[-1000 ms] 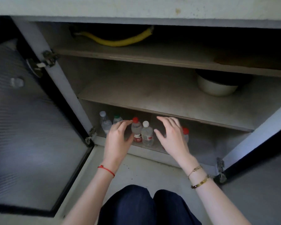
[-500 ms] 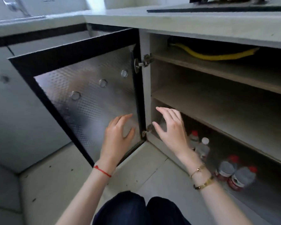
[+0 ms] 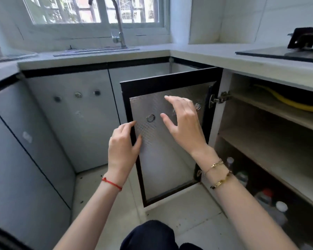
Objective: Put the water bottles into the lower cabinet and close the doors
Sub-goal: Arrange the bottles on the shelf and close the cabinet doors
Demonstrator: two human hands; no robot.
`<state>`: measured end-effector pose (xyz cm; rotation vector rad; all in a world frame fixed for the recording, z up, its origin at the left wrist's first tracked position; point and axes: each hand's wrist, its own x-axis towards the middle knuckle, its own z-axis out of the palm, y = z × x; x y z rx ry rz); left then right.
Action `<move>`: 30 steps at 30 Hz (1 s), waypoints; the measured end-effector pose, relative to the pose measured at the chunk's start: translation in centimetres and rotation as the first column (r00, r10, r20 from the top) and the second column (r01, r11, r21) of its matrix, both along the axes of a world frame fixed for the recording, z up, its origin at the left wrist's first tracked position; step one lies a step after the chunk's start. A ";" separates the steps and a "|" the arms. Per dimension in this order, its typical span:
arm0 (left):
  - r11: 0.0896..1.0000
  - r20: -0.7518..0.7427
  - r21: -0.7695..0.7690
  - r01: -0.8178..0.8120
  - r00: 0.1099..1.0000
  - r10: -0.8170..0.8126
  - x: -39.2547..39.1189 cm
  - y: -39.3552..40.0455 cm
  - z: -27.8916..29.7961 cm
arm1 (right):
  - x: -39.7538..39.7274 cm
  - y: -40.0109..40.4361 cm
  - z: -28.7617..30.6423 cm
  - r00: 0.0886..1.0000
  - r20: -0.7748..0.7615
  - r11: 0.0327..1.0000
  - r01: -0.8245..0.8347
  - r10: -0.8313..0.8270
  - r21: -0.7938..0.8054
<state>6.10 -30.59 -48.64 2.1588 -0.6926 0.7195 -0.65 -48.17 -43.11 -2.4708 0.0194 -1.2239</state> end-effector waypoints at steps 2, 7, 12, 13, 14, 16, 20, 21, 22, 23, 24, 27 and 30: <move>0.997 -0.030 -0.033 -0.067 0.997 0.066 1.3 0.5 0.3 | 1.9 1.2 1.6 1.000 0.019 0.998 -0.023 0.024 -0.060; 0.994 -0.146 -0.064 -0.093 0.986 0.083 4.1 0.0 1.4 | 6.1 3.6 4.3 0.997 0.016 0.978 -0.069 0.074 -0.198; 0.992 -0.223 -0.129 0.003 0.974 -0.032 5.2 -1.0 1.8 | 8.3 4.6 4.7 0.995 -0.086 0.955 -0.077 0.054 -0.285; 0.988 -0.235 -0.151 0.014 0.971 -0.050 5.4 -1.2 1.8 | 8.6 4.7 4.6 0.993 -0.102 0.955 -0.079 0.051 -0.286; 0.985 -0.241 -0.172 0.024 0.968 -0.066 5.5 -1.3 1.8 | 8.8 4.8 4.5 0.992 -0.115 0.955 -0.082 0.051 -0.285; 0.980 -0.238 -0.194 0.032 0.968 -0.079 5.7 -1.4 1.6 | 9.0 4.8 4.3 0.989 -0.136 0.956 -0.089 0.053 -0.281; 0.982 -0.192 -0.182 0.049 0.978 -0.084 5.6 -1.4 0.9 | 8.7 4.9 3.4 0.990 -0.124 0.961 -0.094 0.063 -0.260; 0.983 -0.178 -0.178 0.053 0.980 -0.085 5.4 -1.3 0.7 | 8.5 5.0 3.3 0.992 -0.111 0.961 -0.089 0.062 -0.261; 0.982 -0.159 -0.179 0.060 0.983 -0.089 5.2 -1.3 0.6 | 8.2 5.1 3.2 0.994 -0.096 0.961 -0.081 0.058 -0.265; 0.980 -0.135 -0.184 0.071 0.986 -0.097 4.9 -1.2 0.5 | 7.9 5.2 3.1 0.996 -0.077 0.959 -0.070 0.051 -0.274; 0.978 -0.106 -0.192 0.087 0.988 -0.109 4.6 -1.1 0.3 | 7.4 5.2 3.0 0.998 -0.055 0.957 -0.056 0.042 -0.286; 0.970 -0.021 -0.198 0.143 0.989 -0.150 3.2 -0.8 0.0 | 5.7 5.0 2.7 1.000 -0.002 0.946 -0.029 0.030 -0.324; 0.958 0.056 -0.182 0.223 0.975 -0.216 1.3 -1.0 -0.4 | 3.4 4.2 2.6 0.998 0.043 0.937 -0.020 0.037 -0.348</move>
